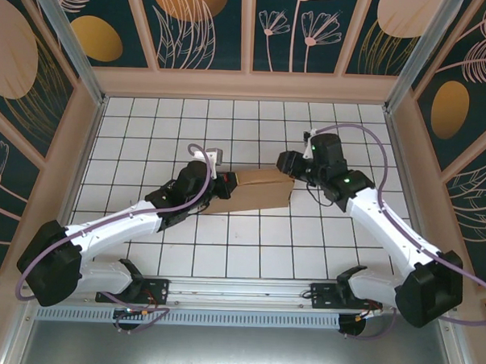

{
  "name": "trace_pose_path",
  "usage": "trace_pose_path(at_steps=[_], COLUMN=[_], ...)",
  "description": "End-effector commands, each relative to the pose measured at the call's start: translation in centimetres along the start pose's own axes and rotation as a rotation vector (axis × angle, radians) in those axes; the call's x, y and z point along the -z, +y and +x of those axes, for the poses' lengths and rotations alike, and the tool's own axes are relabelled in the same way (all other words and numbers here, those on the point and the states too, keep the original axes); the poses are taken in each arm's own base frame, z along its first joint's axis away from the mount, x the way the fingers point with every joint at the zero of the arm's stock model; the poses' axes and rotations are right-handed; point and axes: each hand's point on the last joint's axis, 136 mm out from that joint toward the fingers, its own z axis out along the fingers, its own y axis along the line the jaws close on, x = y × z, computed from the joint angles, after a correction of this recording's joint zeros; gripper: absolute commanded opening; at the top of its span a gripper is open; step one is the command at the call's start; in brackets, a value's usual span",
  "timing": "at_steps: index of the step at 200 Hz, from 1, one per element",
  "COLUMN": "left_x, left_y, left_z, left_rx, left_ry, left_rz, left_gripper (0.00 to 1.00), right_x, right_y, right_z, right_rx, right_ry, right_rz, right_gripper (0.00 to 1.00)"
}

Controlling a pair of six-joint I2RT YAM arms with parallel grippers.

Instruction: Fold the paper box

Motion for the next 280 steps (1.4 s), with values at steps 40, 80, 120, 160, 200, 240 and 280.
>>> trace_pose_path(at_steps=[40, 80, 120, 160, 200, 240, 280], left_x=[0.1, 0.1, -0.3, -0.1, 0.1, 0.1, 0.5], left_y=[1.4, 1.4, 1.1, 1.2, 1.5, 1.2, 0.8], left_z=[2.4, 2.5, 2.9, 2.9, 3.1, 2.7, 2.2], left_rx=[0.009, 0.008, 0.008, 0.003, 0.0, -0.002, -0.003], left_ry=[0.088, 0.092, 0.115, 0.107, 0.114, 0.108, 0.098], left_rz=[-0.031, -0.031, -0.011, -0.016, -0.023, -0.02, -0.015], left_gripper=[0.0, 0.0, 0.0, 0.0, 0.0, 0.0, 0.0], right_x=[0.4, -1.1, -1.9, -0.4, 3.4, 0.9, -2.1], right_y=[-3.8, -4.0, -2.3, -2.6, -1.3, 3.7, 4.2], right_z=[1.2, 3.9, 5.4, 3.0, -1.7, 1.4, 4.1], right_rx=[0.008, -0.029, -0.075, -0.065, 0.068, 0.22, 0.201], right_ry=[0.032, 0.114, 0.156, 0.084, -0.059, 0.051, 0.115], right_rz=[0.084, 0.05, -0.088, -0.075, -0.021, -0.075, -0.104], right_gripper=[0.46, 0.46, 0.43, 0.43, 0.43, 0.26, 0.14])
